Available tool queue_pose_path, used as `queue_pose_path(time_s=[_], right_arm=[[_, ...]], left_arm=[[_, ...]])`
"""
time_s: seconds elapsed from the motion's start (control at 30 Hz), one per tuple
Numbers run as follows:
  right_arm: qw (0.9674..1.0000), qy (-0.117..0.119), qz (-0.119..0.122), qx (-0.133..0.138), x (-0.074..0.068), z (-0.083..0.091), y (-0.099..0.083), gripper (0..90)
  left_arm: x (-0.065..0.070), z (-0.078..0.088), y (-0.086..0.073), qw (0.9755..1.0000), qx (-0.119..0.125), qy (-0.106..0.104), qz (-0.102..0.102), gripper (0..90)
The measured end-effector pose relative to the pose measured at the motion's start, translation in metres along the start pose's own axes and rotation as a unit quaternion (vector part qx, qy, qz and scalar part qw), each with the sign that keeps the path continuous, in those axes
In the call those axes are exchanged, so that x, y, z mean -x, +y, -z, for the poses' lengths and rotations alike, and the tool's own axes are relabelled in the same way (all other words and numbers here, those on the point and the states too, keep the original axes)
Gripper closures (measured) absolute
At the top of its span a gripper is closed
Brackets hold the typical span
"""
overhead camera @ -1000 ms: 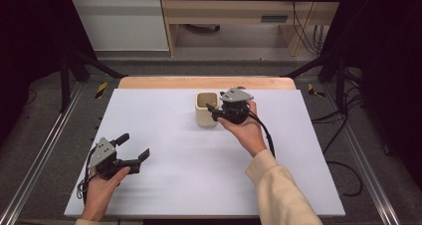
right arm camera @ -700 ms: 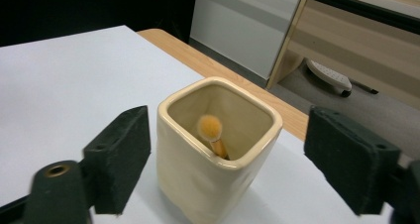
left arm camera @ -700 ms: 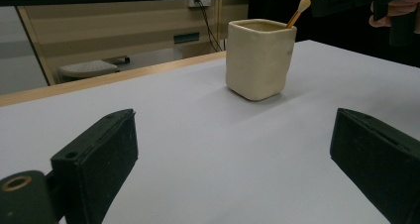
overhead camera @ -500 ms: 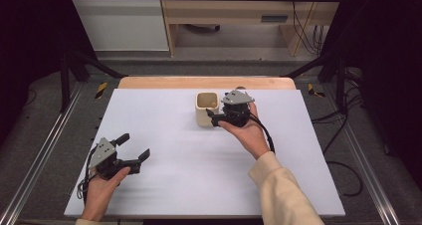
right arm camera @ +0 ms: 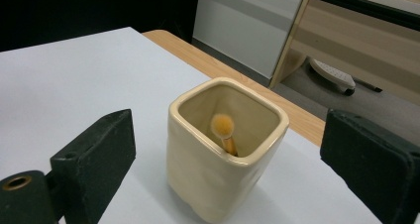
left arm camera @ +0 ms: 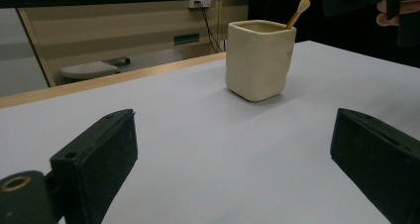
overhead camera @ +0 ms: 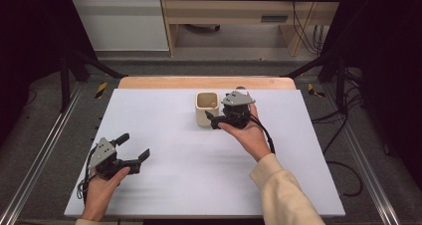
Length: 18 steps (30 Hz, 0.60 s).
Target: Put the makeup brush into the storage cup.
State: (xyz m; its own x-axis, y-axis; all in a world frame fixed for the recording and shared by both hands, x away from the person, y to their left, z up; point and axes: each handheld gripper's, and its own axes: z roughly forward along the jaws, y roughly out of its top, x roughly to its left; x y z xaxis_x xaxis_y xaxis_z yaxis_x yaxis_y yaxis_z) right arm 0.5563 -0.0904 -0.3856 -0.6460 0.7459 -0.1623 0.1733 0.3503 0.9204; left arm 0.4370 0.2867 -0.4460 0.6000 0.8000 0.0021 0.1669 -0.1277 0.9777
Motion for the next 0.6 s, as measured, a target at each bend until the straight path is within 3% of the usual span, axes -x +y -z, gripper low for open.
queue_pose_path(time_s=[0.6], right_arm=[[0.9998, 0.012, -0.002, 0.014, -0.001, 0.018, 0.005, 6.0]], left_arm=[[-0.002, 0.002, 0.000, 1.0000, 0.005, 0.005, 0.000, 3.4]])
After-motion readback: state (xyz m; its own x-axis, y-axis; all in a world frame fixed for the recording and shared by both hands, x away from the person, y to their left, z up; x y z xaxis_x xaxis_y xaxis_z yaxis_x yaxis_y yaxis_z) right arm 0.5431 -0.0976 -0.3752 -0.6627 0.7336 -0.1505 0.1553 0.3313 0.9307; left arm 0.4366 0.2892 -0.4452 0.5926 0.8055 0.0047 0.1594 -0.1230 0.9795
